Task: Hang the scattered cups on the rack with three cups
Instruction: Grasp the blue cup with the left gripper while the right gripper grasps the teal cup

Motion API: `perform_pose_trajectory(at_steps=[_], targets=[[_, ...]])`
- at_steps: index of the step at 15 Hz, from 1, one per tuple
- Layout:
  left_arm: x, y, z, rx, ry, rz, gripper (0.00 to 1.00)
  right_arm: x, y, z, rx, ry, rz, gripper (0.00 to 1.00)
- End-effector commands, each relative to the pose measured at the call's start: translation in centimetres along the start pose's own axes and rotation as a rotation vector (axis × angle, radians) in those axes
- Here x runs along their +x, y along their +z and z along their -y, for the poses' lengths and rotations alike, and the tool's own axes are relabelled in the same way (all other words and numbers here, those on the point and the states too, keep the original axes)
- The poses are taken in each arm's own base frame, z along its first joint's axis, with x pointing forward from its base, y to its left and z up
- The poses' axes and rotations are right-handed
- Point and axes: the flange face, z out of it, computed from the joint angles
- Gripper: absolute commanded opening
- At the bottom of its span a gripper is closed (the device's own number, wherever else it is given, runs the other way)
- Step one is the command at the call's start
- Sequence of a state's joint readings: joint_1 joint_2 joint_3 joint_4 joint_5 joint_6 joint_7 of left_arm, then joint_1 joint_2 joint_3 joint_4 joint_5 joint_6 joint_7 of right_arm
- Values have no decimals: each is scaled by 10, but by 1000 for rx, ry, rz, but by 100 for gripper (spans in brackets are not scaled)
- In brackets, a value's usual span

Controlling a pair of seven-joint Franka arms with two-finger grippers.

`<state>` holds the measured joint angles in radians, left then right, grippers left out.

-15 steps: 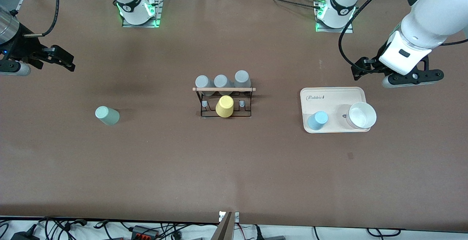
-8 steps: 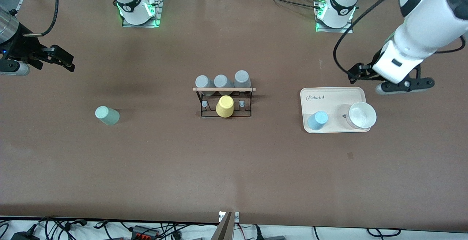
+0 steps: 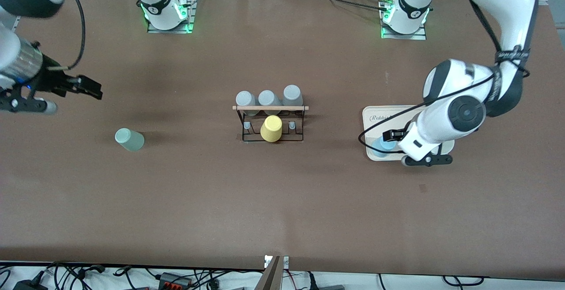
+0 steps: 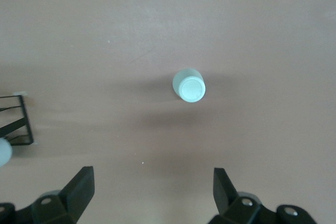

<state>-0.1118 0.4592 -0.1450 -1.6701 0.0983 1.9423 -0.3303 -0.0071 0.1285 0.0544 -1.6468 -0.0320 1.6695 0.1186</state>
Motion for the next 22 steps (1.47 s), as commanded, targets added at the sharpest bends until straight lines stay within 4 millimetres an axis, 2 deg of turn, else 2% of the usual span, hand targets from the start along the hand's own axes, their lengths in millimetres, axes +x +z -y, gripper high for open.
perform_pose_trajectory(at_steps=[1, 5, 6, 8, 10, 13, 15, 19, 22], targets=[[9, 20, -9, 59, 38, -23, 100, 29, 54, -10, -19, -4, 28, 100], [11, 40, -13, 46, 37, 6, 100, 54, 132, -29, -12, -57, 30, 100], [11, 45, -15, 47, 37, 14, 100, 58, 157, -37, -8, -65, 26, 100], [10, 65, -10, 56, 40, 52, 100, 61, 196, -43, -1, -83, 9, 100], [8, 74, -6, 55, 31, 64, 100, 56, 229, -44, 3, -89, 9, 100], [6, 83, -18, 57, 44, 75, 100, 48, 258, -43, 6, -98, 14, 100], [6, 86, -15, 55, 40, 76, 100, 47, 272, -45, 8, -115, 21, 100], [9, 92, -19, 47, 47, 60, 100, 42, 287, -49, 8, -139, 29, 100], [9, 93, -20, 38, 43, 64, 67, 42, 297, -60, -12, -164, 26, 100]])
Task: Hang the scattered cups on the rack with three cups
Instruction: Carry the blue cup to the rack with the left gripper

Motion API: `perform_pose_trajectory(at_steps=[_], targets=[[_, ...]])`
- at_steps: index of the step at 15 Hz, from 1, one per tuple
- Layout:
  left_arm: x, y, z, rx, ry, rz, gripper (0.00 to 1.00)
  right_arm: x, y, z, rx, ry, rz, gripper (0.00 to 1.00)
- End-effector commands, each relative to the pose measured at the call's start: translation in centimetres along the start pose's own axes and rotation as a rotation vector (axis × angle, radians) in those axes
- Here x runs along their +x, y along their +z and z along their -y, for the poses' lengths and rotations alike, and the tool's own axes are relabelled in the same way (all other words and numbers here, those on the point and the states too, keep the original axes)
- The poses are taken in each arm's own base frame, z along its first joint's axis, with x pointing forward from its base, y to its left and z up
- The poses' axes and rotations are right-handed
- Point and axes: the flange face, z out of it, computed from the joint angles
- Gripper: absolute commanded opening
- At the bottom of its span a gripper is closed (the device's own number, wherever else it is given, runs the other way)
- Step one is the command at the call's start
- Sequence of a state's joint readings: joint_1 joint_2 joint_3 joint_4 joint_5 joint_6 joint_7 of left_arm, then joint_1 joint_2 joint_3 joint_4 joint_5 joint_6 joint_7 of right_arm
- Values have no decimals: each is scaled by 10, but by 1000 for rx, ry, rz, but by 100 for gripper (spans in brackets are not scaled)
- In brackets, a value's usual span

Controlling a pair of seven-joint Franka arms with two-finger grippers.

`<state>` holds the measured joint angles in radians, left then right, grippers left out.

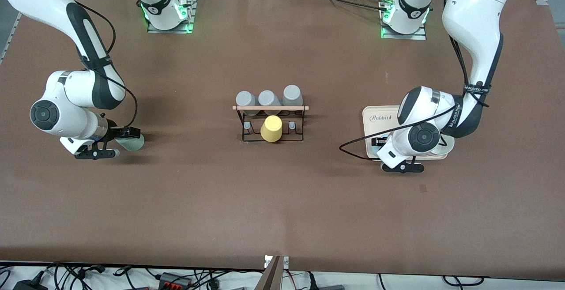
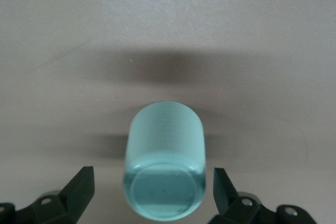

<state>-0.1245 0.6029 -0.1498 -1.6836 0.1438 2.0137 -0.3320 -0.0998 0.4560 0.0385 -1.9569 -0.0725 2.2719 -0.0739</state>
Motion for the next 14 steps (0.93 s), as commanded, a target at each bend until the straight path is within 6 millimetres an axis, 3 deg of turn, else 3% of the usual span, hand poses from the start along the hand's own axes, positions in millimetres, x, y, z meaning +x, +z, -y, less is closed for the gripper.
perform_pose_trajectory(at_steps=[1, 2, 4, 6, 8, 11, 14], targets=[[-2, 0, -4, -17, -9, -5, 60, -3, 7, -9, -17, -39, -12, 100], [-2, 1, -4, -23, -11, -3, 50, -2, 7, -9, -18, -40, -13, 98], [0, -1, -4, -26, 1, -13, 29, -2, 7, -7, -19, -43, -12, 78], [0, -10, -4, -32, -2, -23, 19, -1, 4, -3, -19, -41, -14, 59], [0, -34, -17, -108, -24, -24, 2, 1, -3, 0, -20, -42, -23, 45], [6, -87, -30, -199, -73, -17, 1, 11, -34, 19, -20, -65, -31, 44], [6, -130, -34, -316, -246, 9, 1, 31, -94, 64, -31, -21, -10, 44]])
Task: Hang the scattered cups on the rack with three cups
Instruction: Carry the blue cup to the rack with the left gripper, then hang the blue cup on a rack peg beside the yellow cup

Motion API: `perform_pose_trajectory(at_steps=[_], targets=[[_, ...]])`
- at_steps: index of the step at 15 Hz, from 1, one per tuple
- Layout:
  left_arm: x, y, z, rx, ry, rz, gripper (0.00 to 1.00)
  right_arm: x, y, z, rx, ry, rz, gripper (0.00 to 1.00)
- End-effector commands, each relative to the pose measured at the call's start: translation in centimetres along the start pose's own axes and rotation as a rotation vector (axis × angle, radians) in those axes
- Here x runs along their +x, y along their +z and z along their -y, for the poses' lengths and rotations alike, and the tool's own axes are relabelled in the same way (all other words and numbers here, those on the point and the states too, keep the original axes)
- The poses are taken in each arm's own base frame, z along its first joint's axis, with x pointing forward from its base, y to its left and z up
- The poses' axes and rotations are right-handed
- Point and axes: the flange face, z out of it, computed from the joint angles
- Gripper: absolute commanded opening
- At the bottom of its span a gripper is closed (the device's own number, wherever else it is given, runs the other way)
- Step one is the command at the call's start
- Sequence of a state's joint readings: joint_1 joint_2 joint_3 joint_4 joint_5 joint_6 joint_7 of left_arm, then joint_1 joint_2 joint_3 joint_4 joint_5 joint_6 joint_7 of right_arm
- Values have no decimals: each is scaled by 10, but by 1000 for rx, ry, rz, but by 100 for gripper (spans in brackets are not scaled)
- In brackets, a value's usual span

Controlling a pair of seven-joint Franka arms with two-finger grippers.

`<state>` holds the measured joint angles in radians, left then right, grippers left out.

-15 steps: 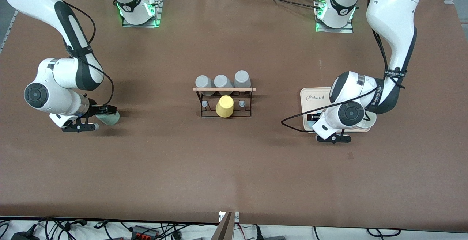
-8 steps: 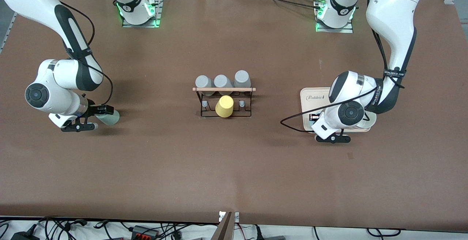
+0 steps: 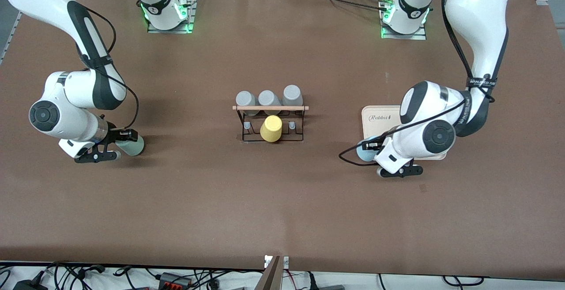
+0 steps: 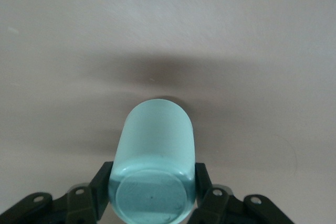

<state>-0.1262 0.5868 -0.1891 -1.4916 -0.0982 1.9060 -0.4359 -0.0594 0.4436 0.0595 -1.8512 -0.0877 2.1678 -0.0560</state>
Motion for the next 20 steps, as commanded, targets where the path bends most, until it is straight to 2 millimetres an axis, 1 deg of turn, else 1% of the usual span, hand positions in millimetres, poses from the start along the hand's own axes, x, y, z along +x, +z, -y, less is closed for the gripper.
perform_pose_trajectory(at_steps=[1, 2, 3, 4, 5, 6, 7, 8, 9, 10, 11, 12, 14, 16, 18, 20], targets=[[-9, -39, -26, -90, -134, 26, 1, 19, -68, 51, -17, 34, 3, 44], [-14, -52, -40, -124, -203, 28, 1, 23, -87, 67, -21, 49, 5, 44], [-19, -61, -56, -161, -281, 39, 1, 25, -101, 78, -23, 60, 14, 44], [-28, -64, -77, -190, -344, 59, 1, 26, -113, 87, -17, 68, 18, 44], [-41, -62, -100, -198, -381, 79, 1, 27, -121, 93, -3, 75, 14, 44], [-51, -65, -116, -201, -403, 78, 1, 28, -128, 96, 7, 80, 11, 44], [-53, -70, -120, -209, -430, 77, 1, 27, -129, 96, 13, 86, 17, 44], [-57, -71, -127, -211, -462, 84, 1, 28, -135, 97, 21, 86, 11, 44], [-69, -67, -144, -208, -482, 90, 1, 29, -140, 97, 29, 90, 2, 44], [-80, -59, -160, -198, -485, 97, 1, 29, -142, 99, 35, 89, 4, 44], [-88, -51, -171, -188, -482, 99, 1, 28, -143, 100, 36, 88, 6, 44], [-93, -48, -179, -187, -474, 89, 1, 27, -148, 101, 38, 87, 0, 44], [-91, -38, -183, -193, -483, 90, 1, 27, -155, 101, 49, 89, 9, 44], [-104, -30, -197, -177, -462, 92, 1, 27, -167, 101, 54, 92, -1, 44], [-107, -25, -199, -153, -445, 77, 1, 27, -166, 100, 55, 92, 2, 45], [-109, -7, -204, -128, -429, 86, 1, 26, -168, 99, 54, 93, 5, 46]])
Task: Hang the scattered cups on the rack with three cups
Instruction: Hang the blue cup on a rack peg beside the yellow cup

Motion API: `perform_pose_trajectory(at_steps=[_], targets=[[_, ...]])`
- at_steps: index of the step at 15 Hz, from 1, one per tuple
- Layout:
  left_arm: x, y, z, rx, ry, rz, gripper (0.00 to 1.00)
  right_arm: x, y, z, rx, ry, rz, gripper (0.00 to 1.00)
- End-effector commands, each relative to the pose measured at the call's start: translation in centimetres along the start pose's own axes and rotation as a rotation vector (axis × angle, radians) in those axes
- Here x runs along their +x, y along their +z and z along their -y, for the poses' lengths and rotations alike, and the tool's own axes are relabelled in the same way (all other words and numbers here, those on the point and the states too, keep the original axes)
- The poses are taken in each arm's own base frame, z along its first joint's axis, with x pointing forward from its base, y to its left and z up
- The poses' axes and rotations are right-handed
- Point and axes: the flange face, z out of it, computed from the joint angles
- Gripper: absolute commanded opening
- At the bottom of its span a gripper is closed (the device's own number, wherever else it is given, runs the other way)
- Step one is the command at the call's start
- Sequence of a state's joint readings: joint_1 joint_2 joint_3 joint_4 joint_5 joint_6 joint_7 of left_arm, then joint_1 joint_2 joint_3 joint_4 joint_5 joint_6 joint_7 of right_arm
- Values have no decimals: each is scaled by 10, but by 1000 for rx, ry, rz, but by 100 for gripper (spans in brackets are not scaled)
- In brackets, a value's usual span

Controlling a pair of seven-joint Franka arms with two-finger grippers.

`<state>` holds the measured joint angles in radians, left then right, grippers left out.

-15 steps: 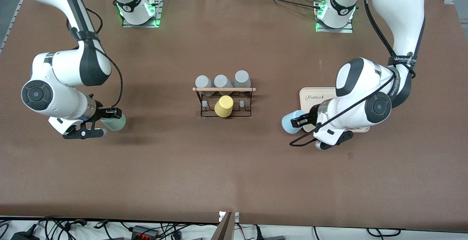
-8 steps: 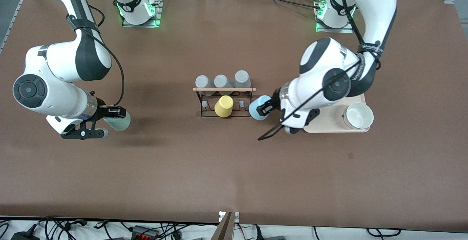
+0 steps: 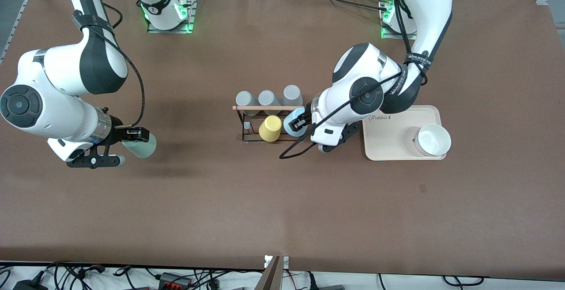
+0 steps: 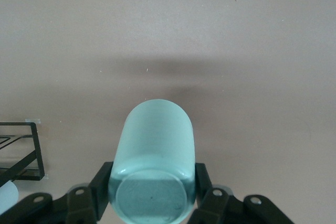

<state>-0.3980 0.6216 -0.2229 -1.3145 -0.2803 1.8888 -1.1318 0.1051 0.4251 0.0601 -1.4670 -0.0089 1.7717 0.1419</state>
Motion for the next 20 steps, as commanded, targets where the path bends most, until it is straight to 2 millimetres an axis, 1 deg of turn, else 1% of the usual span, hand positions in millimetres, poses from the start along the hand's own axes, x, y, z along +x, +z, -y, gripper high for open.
perform_pose_trajectory(at_steps=[1, 3, 4, 6, 7, 10, 12, 13, 14, 15, 16, 17, 18, 19, 20], targets=[[-9, 20, -7, 31, 25, -9, 1, -2, -6, -1, 8, 11, 20, 46], [-4, 26, -8, 35, 37, -45, 1, -2, -7, -1, 8, 11, 21, 46], [-8, 31, -10, 48, 54, -69, 1, -2, -7, 0, 7, 11, 21, 46], [-8, 44, -10, 66, 58, -68, 2, -2, -7, 0, 7, 11, 21, 46], [-13, 48, -12, 68, 67, -70, 2, -2, -7, 1, 8, 10, 22, 46], [-11, 54, -12, 77, 69, -75, 2, -2, -7, 3, 9, 7, 22, 46], [-11, 55, -12, 79, 69, -75, 2, -6, -15, 10, 17, 5, 10, 46], [-10, 56, -12, 77, 70, -75, 2, -7, -15, 14, 16, 2, 10, 46], [-8, 59, -12, 72, 63, -77, 6, -8, -15, 20, 15, -1, 12, 46], [-9, 59, -13, 70, 54, -71, 29, -10, -15, 31, 12, -1, 12, 46], [-2, 56, -11, 70, 49, -82, 83, -12, -15, 42, 9, 4, 12, 46], [0, 46, -11, 62, 48, -83, 100, -13, -15, 50, 7, 12, 10, 46], [4, 31, -9, 46, 42, -95, 100, -13, -24, 62, 11, 15, -8, 46], [15, 14, -5, 28, 29, -111, 100, -14, -29, 74, 13, 23, -14, 46], [26, -1, 0, 30, 27, -155, 100, -15, -23, 84, 7, 52, 10, 46]])
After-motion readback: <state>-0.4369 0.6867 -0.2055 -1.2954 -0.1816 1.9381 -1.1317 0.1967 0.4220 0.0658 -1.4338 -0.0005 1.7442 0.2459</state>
